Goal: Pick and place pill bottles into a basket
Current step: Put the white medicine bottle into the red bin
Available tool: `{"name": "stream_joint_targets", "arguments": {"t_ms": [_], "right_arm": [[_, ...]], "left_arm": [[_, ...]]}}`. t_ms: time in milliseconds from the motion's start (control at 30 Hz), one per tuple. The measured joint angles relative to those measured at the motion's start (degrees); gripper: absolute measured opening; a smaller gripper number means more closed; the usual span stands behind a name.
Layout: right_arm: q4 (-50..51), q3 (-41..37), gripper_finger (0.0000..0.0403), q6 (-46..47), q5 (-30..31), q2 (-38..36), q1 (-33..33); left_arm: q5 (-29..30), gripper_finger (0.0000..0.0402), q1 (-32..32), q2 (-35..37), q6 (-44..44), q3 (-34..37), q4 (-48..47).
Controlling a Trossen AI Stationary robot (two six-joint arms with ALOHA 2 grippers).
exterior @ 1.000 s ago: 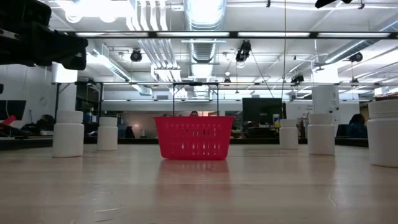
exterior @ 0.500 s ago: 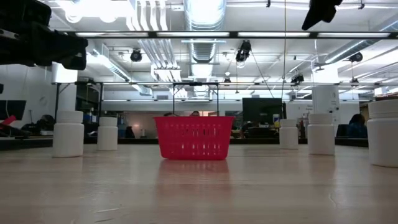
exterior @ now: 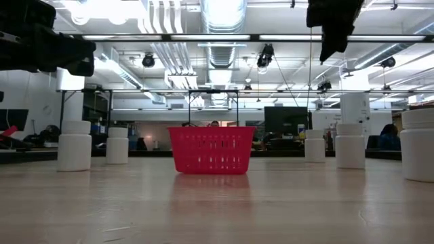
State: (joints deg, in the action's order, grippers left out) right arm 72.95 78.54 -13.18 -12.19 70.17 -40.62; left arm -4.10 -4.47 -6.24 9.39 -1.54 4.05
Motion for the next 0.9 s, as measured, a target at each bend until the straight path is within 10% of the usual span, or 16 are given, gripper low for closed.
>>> {"name": "stream_joint_targets", "arguments": {"t_ms": [367, 900], "right_arm": [[0.04, 0.0, 0.0029, -2.07, -1.25, 1.91, 0.22], [1.23, -0.42, 0.022, -6.64, -1.4, 1.96, 2.08]], "left_arm": [[-0.02, 0.0002, 0.02, 0.0, 0.02, 0.0, 0.0], [-0.01, 0.0002, 0.02, 0.0, 0.02, 0.0, -0.01]]}}
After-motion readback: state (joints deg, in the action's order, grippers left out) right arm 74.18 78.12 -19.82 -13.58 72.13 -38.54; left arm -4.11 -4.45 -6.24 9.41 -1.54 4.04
